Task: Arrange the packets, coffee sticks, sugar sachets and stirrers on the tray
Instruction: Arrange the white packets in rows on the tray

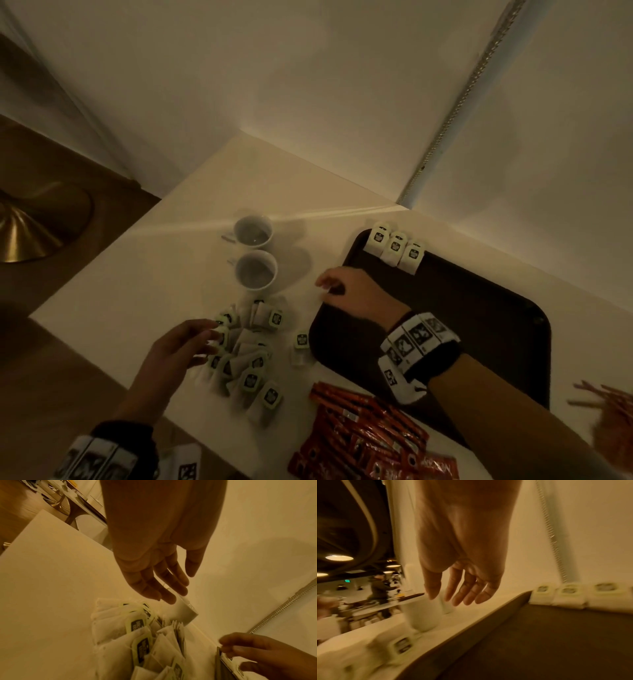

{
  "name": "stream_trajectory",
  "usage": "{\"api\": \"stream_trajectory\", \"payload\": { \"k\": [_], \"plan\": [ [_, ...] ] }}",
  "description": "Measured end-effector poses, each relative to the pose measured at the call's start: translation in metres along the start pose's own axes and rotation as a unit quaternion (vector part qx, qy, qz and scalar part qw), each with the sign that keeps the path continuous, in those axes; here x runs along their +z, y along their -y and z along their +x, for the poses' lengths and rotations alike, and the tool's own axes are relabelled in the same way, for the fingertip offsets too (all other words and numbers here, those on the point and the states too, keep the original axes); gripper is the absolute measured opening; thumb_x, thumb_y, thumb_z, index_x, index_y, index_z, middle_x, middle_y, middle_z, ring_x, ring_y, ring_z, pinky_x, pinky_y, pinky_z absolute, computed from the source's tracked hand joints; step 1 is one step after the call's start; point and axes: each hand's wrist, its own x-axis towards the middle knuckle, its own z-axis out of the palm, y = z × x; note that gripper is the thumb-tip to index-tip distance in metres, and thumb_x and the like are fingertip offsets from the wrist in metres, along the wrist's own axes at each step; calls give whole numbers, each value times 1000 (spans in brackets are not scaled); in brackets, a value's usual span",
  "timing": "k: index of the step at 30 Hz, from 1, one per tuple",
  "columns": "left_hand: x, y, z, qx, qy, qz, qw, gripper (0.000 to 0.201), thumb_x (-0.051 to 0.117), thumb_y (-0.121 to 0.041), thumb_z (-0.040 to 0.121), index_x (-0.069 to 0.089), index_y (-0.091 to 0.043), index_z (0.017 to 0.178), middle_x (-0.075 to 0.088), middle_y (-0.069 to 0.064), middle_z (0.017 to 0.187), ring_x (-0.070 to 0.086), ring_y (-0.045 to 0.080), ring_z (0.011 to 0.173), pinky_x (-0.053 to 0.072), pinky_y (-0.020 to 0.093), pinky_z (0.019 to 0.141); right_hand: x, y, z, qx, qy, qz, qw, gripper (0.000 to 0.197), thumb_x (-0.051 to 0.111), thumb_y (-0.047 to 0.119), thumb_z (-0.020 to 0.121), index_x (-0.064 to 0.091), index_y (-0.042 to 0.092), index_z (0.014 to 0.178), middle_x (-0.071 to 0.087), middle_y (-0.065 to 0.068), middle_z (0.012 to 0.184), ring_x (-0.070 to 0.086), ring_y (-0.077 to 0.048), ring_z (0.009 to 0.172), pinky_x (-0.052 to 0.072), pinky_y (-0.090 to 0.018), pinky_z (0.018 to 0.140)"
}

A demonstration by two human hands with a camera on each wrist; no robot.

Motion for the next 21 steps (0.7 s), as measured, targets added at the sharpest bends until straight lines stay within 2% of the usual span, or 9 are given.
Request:
{"api": "stream_trajectory", "payload": {
  "k": [2,5,8,12,14,18,21],
  "plan": [
    [2,-1,-4,7,1,1,1000,19,47,-5,96,65,-5,101,70,15,95,62,30,84,48,34,75,31,15,5,-13,46,-5,999,36,68,20,84,60,9,118,60,-8,115,56,-16,104,41,-15,83],
    [0,2,-11,12,2,-1,1000,19,46,-3,95,64,-2,102,70,11,91,63,25,79,50,25,66,67,29,18,20,53,-11,998,53,72,28,81,52,10,126,53,-10,124,50,-22,113,40,-29,94],
    [-7,7,-21,6,4,-14,1000,19,46,-2,95,63,-2,102,71,3,84,65,16,72,50,23,64,89,33,30,42,32,-27,998,64,76,33,76,49,11,129,48,-10,125,47,-24,115,39,-30,96],
    [-18,14,-32,5,0,-19,1000,20,46,-4,95,63,-3,104,70,9,91,65,16,73,49,29,70,106,30,34,47,16,-67,997,57,74,30,76,52,12,125,47,-12,121,45,-29,114,40,-35,96],
    [-23,17,-35,9,-3,-24,1000,20,46,-5,96,64,-3,105,70,10,92,66,16,75,49,31,71,109,29,34,48,6,-66,997,50,75,29,75,55,10,118,51,-13,117,47,-29,110,41,-35,92],
    [-30,19,-38,14,-10,-25,1000,20,46,-5,96,64,-5,104,72,5,89,66,16,75,51,28,70,103,28,33,36,-3,0,999,26,77,23,73,58,15,88,65,-10,100,58,-21,91,45,-30,77],
    [-29,16,-35,22,-6,-30,999,20,46,-5,95,63,-2,106,71,10,93,66,15,75,51,28,70,93,28,30,35,8,29,999,24,77,22,74,59,15,87,67,-8,97,60,-18,90,49,-30,77]
  ]
}}
